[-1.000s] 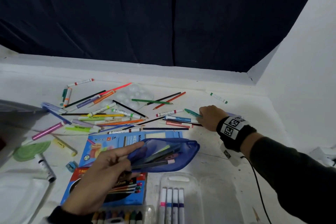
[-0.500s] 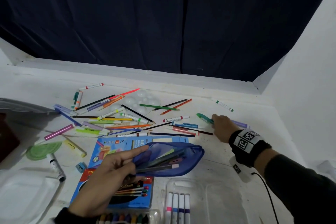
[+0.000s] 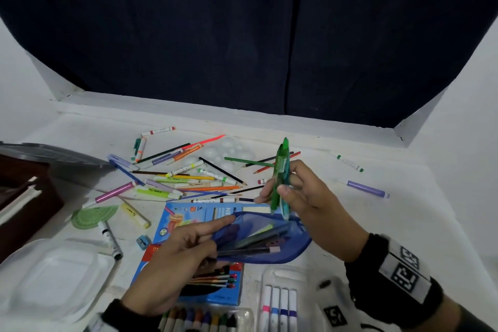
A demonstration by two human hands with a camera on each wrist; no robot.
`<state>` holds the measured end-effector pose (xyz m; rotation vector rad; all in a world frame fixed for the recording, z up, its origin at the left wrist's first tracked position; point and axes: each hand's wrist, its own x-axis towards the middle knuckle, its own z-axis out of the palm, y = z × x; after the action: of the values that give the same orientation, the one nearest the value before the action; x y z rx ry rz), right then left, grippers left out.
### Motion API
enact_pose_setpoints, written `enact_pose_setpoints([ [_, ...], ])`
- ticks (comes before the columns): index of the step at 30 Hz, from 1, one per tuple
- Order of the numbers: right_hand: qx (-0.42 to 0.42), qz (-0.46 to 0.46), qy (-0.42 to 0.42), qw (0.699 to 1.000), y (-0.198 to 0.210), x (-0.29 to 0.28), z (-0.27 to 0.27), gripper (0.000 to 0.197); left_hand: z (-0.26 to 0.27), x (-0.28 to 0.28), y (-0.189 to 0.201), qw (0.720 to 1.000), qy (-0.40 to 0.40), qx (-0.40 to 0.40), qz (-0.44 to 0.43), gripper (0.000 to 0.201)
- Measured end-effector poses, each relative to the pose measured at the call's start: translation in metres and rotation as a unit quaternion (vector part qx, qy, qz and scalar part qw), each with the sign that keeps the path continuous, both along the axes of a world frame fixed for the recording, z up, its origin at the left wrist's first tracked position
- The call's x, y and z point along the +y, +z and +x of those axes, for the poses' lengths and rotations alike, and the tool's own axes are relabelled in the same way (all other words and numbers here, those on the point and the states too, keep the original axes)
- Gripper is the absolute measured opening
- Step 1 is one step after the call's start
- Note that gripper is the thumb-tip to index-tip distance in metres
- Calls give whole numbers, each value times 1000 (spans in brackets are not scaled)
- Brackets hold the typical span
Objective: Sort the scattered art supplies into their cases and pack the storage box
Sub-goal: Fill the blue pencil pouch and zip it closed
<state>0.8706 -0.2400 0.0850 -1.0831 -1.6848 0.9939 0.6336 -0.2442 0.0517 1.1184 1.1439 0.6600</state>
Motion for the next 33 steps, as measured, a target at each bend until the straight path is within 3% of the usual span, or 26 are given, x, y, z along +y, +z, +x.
enact_pose_setpoints([
  [3,1,-42,80,996,-9,-3,-13,15,-3,-4,2,1000,3,-8,1,57],
  [6,-96,-59,129,985,-25,-4,-19,17,-8,-6,2,1000,22,-20,-6,53],
  [10,-230,-49,130,963,-37,0,-15,19,-14,-6,1,999,37,-25,-20,52],
  [16,-412,17,111,904,-46,1,-12,24,-11,-12,-1,999,31,-13,-33,55],
  [19,-384,39,97,917,-45,-3,-16,28,-15,-14,-7,999,30,-22,-30,54],
  [24,-358,36,78,930,-49,0,-22,21,-28,-20,-20,998,-52,-3,28,64],
  [28,-330,9,44,943,-54,6,-19,17,-44,-22,-33,978,-57,117,165,75],
  [33,-303,13,32,952,-53,6,-22,19,-55,-25,-43,939,-21,227,259,41],
])
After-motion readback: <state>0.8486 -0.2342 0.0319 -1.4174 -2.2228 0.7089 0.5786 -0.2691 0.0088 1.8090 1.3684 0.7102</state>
